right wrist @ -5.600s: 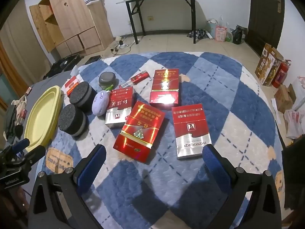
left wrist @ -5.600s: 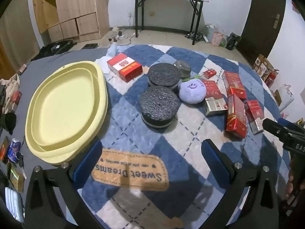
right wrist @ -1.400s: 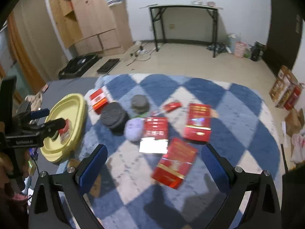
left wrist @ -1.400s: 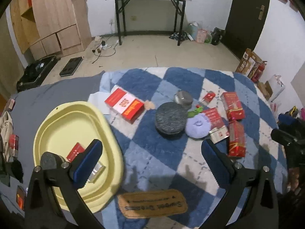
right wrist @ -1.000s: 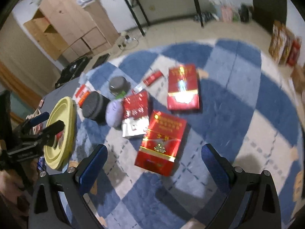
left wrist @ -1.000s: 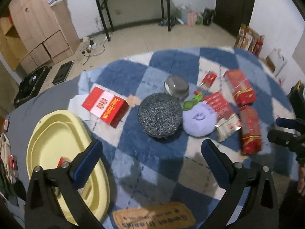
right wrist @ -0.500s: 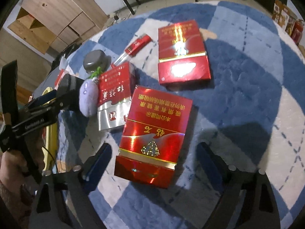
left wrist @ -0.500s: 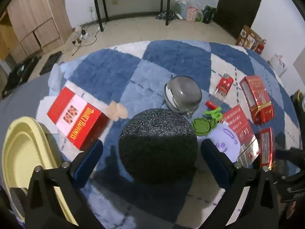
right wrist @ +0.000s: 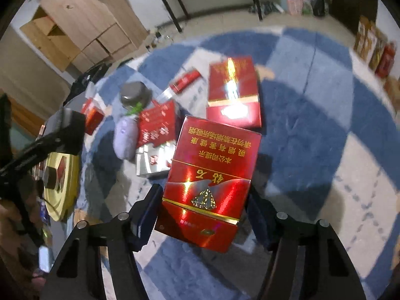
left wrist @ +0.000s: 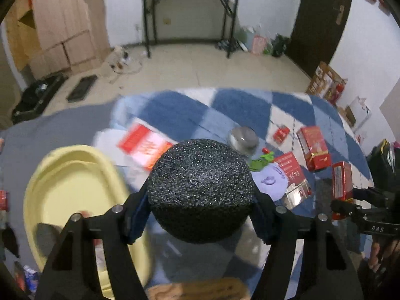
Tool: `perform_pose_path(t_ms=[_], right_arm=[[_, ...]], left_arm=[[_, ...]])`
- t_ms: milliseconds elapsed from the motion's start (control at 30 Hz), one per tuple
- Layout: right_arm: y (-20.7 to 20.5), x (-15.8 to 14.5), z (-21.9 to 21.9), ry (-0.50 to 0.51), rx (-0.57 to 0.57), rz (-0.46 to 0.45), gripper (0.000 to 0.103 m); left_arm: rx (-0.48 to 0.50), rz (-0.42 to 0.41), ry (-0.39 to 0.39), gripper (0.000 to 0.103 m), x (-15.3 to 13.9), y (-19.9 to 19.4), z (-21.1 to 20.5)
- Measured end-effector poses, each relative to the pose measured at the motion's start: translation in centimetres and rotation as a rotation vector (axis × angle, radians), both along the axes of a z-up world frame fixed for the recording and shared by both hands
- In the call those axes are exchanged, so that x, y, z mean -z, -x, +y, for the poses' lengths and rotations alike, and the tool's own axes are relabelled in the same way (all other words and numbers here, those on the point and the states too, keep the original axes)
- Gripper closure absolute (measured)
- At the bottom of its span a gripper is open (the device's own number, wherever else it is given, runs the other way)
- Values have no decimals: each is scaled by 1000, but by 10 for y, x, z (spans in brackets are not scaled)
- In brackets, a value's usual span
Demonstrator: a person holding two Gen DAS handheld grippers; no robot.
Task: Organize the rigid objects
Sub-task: 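Carry second foam disc to tray with left tool while right tool carries gold-red pack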
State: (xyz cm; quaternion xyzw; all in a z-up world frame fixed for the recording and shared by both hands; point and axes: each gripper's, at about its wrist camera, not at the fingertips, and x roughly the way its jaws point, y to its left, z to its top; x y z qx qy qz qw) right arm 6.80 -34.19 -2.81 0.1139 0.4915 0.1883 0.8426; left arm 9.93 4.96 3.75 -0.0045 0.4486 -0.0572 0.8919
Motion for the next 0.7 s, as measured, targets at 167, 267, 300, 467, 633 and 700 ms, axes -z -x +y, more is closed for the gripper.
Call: perform_pose_path(t_ms=[167, 267, 300, 467, 633, 700], right_arm=[[23, -56, 49, 26, -155, -144, 39], [27, -91, 104, -3, -276, -190, 39], [27, -98, 122, -3, -309, -205, 39], [31, -106, 235, 56, -518, -242, 40], [34, -68, 329, 151, -679, -197, 40], [31, -50, 356, 189, -710, -177, 40]], left_arm=[[-148, -9, -52, 33, -26, 18, 82], [-247, 13, -43, 33, -23, 23, 134], [-281, 21, -40, 33, -21, 23, 153], [-392, 76, -17, 33, 9, 14, 217], [-440, 175, 26, 33, 58, -9, 253], [-430, 206, 33, 33, 76, -16, 259]])
